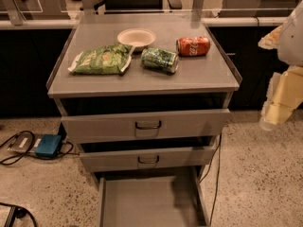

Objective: Place green can into bottom drawer

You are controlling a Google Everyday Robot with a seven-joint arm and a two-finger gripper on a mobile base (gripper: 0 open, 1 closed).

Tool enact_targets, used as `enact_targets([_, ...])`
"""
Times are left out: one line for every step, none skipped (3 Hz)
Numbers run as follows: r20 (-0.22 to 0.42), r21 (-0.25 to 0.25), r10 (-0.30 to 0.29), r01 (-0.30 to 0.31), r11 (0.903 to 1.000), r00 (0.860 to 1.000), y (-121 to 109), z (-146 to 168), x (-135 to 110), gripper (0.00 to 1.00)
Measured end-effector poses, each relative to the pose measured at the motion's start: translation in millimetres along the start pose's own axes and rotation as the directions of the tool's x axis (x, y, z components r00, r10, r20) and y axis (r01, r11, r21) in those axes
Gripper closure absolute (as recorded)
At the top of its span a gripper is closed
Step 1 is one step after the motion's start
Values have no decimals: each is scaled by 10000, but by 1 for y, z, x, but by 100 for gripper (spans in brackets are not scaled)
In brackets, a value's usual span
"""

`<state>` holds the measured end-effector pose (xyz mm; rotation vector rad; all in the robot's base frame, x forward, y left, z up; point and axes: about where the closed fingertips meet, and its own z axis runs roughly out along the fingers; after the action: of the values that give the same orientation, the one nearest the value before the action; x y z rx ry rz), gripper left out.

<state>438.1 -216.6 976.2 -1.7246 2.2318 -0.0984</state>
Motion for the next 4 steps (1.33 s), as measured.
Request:
enact_targets([0,0,0,0,10000,10000,0,0,0,0])
enact_targets([3,200,-424,424,9989,9991,-7,-4,-11,0])
enact_targets([1195,458,-1366,1320,9902,9834,-44,-8,-40,0])
enact_targets([2949,510,-2016,1953,9794,9340,-81,-4,-63,0])
